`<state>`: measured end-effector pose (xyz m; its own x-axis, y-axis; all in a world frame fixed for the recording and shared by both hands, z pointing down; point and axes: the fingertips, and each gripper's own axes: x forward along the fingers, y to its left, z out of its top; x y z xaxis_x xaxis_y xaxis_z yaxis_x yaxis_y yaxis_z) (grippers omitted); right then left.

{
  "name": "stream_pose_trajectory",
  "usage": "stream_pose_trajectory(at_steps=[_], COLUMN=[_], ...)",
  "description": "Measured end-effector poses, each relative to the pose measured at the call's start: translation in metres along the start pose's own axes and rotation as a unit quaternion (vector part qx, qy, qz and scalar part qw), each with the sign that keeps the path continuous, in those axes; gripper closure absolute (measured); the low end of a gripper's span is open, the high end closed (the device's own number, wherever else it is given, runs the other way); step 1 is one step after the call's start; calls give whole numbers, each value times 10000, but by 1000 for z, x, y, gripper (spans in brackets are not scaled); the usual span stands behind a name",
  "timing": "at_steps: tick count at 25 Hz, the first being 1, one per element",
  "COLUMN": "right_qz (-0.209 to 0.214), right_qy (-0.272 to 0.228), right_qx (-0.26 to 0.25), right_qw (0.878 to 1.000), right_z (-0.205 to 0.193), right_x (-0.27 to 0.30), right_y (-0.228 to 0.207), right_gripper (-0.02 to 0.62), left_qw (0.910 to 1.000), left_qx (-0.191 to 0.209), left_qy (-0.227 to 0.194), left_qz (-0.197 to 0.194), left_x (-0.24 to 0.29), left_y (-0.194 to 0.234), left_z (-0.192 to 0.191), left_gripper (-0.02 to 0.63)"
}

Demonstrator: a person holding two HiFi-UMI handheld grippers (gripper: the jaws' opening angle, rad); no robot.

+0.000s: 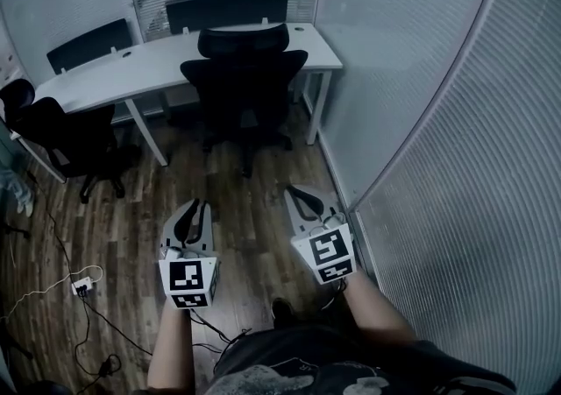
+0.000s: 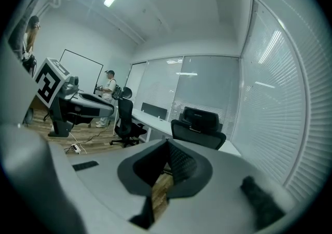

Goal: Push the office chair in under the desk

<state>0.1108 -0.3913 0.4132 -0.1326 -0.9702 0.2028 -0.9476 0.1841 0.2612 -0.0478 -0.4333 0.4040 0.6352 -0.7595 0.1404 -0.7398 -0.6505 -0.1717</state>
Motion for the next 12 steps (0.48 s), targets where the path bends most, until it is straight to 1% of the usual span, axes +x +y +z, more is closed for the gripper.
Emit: stream_pose_trajectory(at_steps=[8,12], right_qz=[6,-45], right_qy=[137,82], right_qx=[-115,187], right_qw=[9998,9998], right_z=[-7,-8], right_x=[-41,-58], right_y=[39,49], right_gripper=[572,572], left_qw=[9999,9998], left_qx=[-30,-57], left_qy=[38,75], left_qz=[-117,-156], left_x=[-50,-70], left_y=[-13,-21], left_z=[-12,-19], left_gripper=[549,549])
